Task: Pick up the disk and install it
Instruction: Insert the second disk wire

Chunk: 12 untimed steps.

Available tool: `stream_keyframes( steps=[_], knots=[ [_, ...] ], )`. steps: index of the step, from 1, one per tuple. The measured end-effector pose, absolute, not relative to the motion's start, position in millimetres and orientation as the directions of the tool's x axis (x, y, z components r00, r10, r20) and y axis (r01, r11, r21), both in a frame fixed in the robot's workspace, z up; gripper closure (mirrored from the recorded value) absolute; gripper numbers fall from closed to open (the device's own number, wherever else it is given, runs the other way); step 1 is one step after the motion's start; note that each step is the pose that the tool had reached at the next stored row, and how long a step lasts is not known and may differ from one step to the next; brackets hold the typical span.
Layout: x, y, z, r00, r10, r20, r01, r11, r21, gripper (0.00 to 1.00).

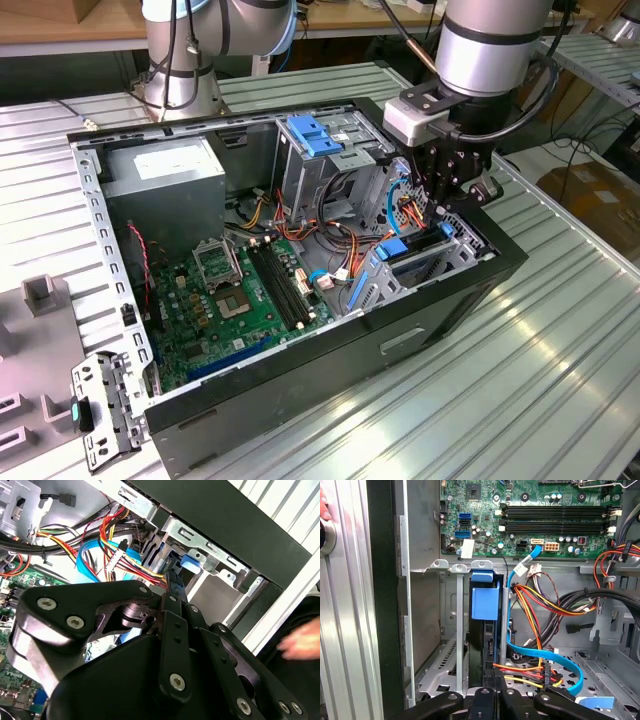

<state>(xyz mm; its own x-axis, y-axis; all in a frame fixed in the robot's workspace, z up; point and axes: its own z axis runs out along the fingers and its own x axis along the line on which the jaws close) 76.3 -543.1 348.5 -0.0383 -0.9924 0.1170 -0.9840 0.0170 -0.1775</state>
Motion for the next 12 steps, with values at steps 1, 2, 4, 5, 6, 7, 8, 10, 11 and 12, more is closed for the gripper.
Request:
stream_keyframes(
  steps=[1, 2, 4, 5, 6, 7, 8, 10, 11, 12],
  knots=[
    [76, -543, 349, -0.038, -0.992, 0.117, -0.984, 0.017, -0.177, 0.89],
    [75, -543, 349, -0.038, -0.992, 0.117, -0.984, 0.017, -0.177, 0.89],
    [70, -543, 349, -0.038, -0.992, 0.117, -0.984, 0.017, -0.178, 0.89],
    [66, -543, 349, -0.038, -0.992, 0.117, -0.984, 0.017, -0.178, 0.89],
    [60, -543, 349, -0.038, -0.992, 0.117, -0.984, 0.017, -0.177, 0.89],
    [57, -543, 349, -0.038, -0.992, 0.117, -0.984, 0.017, -0.177, 0.89],
    [56, -543, 348, -0.038, -0.992, 0.117, -0.984, 0.017, -0.177, 0.89],
    [53, -543, 349, -0.038, -0.992, 0.117, -0.984, 0.017, -0.177, 0.89],
    [49, -543, 349, -0.039, -0.992, 0.117, -0.984, 0.017, -0.180, 0.89],
    [48, -543, 351, -0.039, -0.992, 0.117, -0.983, 0.017, -0.181, 0.89]
  ],
)
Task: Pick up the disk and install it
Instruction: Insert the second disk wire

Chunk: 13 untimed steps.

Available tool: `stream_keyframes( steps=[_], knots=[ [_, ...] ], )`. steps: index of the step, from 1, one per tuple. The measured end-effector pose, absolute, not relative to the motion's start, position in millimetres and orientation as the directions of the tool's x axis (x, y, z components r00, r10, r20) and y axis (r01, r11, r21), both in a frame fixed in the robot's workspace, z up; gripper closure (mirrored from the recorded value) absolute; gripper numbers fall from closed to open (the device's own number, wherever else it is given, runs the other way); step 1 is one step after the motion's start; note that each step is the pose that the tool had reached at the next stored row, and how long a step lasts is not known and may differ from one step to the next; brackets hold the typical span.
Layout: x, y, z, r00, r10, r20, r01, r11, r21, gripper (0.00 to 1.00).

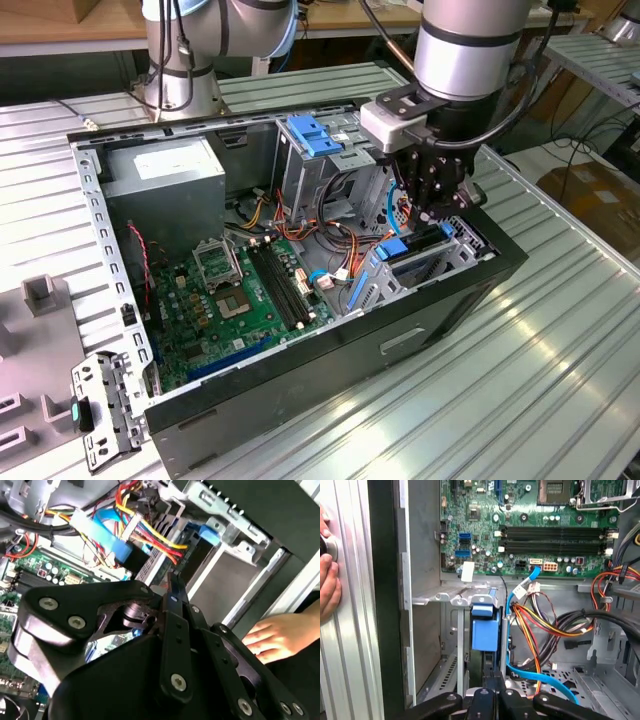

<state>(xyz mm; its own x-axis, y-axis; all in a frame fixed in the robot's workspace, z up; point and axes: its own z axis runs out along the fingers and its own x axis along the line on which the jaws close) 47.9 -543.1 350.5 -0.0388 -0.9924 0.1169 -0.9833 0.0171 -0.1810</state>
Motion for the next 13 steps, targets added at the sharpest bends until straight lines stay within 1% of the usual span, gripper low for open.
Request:
stream_keyframes(
  steps=[3, 6, 7, 9, 13],
  knots=[
    [48, -543, 363, -0.039, -0.992, 0.117, -0.984, 0.018, -0.180, 0.89],
    [52, -543, 373, -0.040, -0.992, 0.118, -0.986, 0.020, -0.167, 0.89],
    [53, -543, 373, -0.039, -0.992, 0.117, -0.986, 0.020, -0.163, 0.89],
    [53, -543, 373, -0.037, -0.993, 0.115, -0.991, 0.022, -0.130, 0.89],
    [55, -542, 382, -0.037, -0.993, 0.114, -0.992, 0.023, -0.124, 0.89]
  ],
)
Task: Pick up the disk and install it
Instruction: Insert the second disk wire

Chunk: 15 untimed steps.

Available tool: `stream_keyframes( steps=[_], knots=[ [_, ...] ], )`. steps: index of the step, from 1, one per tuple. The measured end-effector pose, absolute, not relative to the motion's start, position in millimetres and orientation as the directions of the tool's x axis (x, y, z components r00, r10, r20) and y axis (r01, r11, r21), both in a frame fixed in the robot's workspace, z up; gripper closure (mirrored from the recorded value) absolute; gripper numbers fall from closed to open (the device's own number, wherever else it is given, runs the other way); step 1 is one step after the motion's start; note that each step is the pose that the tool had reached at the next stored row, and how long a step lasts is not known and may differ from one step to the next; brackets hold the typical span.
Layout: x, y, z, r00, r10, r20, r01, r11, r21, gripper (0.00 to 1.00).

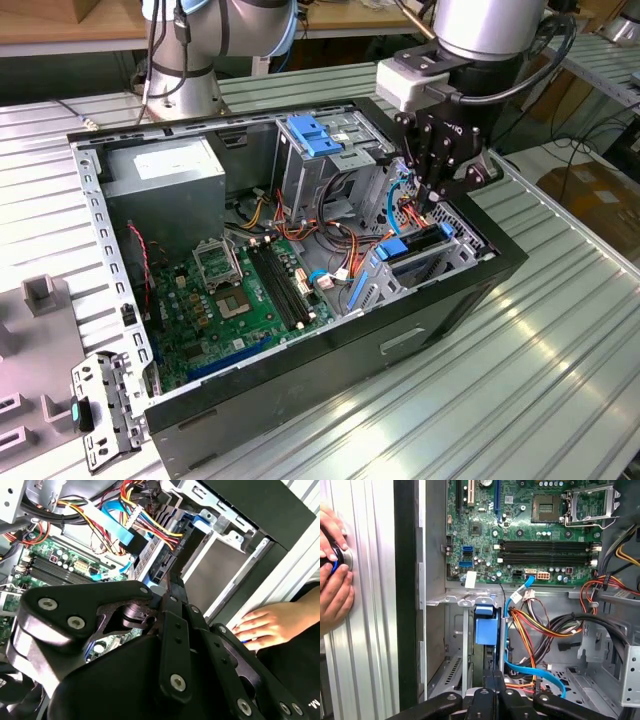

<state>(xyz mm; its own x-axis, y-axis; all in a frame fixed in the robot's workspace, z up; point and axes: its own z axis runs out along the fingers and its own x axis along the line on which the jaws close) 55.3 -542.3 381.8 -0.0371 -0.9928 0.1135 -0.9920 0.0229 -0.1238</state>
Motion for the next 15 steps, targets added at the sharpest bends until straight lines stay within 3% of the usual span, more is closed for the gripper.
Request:
stream_keyframes(
  steps=[5, 9, 15],
  knots=[
    [56.0, -541.6, 386.2, -0.049, -0.993, 0.111, -0.993, 0.036, -0.114, 0.89],
    [56.9, -540.0, 386.3, -0.066, -0.992, 0.105, -0.996, 0.059, -0.070, 0.89],
    [64.0, -534.1, 386.3, -0.079, -0.991, 0.105, -0.995, 0.072, -0.069, 0.89]
  ],
)
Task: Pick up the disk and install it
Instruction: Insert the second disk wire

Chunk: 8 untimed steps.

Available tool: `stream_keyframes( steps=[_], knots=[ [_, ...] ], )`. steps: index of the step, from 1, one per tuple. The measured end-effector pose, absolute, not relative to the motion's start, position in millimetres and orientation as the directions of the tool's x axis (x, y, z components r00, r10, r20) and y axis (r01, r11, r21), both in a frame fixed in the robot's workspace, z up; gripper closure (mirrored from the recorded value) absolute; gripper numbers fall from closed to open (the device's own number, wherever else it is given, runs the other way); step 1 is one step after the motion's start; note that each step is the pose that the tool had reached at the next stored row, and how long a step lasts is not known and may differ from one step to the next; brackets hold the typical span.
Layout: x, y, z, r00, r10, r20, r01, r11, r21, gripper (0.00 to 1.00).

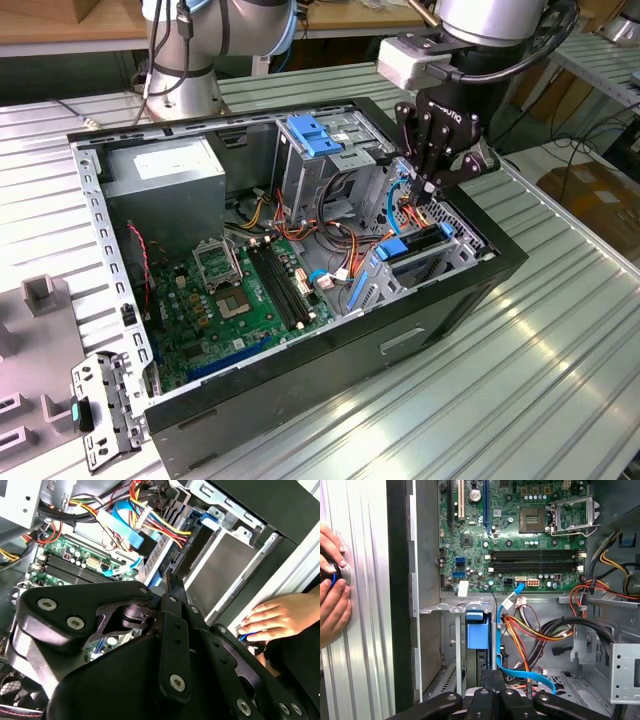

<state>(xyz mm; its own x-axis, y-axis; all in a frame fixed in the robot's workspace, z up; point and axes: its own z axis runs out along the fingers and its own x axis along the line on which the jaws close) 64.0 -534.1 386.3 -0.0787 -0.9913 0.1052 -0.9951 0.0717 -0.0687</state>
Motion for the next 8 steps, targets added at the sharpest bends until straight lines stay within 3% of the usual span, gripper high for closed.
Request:
stream_keyframes(
  steps=[8],
  knots=[
    [68, -522, 393, -0.094, -0.990, 0.108, -0.994, 0.088, -0.059, 0.89]
  ],
)
